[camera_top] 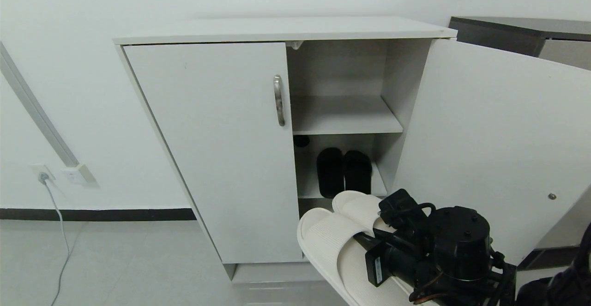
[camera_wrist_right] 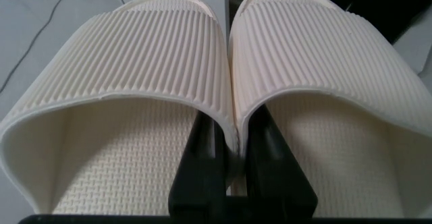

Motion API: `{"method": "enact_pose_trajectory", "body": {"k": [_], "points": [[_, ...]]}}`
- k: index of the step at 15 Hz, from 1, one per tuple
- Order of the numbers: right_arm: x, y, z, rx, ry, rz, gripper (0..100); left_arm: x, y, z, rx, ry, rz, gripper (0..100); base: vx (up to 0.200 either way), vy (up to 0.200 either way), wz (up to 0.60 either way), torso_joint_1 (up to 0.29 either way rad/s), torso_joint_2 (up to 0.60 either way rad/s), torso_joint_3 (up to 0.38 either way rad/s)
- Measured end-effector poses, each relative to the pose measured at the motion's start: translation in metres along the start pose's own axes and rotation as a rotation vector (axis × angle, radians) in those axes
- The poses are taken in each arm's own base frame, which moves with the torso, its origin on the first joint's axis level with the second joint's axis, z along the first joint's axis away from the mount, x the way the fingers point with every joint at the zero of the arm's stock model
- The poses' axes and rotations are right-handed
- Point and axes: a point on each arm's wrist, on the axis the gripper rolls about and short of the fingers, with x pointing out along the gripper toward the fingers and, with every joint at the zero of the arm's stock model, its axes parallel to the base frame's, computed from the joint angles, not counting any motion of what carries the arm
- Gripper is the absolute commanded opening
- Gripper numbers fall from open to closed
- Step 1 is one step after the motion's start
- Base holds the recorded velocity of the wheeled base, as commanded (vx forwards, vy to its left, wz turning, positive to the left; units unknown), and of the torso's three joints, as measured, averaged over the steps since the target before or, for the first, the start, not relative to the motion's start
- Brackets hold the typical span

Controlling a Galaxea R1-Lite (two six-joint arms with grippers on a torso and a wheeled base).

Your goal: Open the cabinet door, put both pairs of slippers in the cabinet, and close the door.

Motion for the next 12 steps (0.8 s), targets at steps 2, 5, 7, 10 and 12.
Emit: {"method": "enact_pose_trajectory", "body": {"k": [2,5,7,10,12], "points": [[0.0005,-0.0003,-0.0016,-0.001,0.004,-0.001,0,0.0000,0.0000,0.0000,0.000,0.000,0.000,0,0.000,0.000,0.00,0.000,0.00,0.000],[0.0012,-0.0003,-0.0038,-0.001,0.012,-0.002,0,0.0000,0.0000,0.0000,0.000,0.000,0.000,0,0.000,0.000,0.00,0.000,0.00,0.000],[0.0010,-0.0005,-0.0038,0.000,0.005,-0.001,0,0.0000,0.0000,0.0001,0.000,-0.001,0.000,0,0.000,0.000,0.00,0.000,0.00,0.000],[0.0000,-0.0008,-0.0060,-0.012,-0.003,0.002,0,0.0000,0.0000,0.0000,0.000,0.000,-0.001,0,0.000,0.067,0.00,0.002,0.00,-0.001],[0.0006,-0.0009,-0.0080,-0.017,0.000,0.000,0,0.0000,0.0000,0.0001,0.000,-0.001,-0.001,0,0.000,0.100,0.00,0.001,0.00,-0.001]]}}
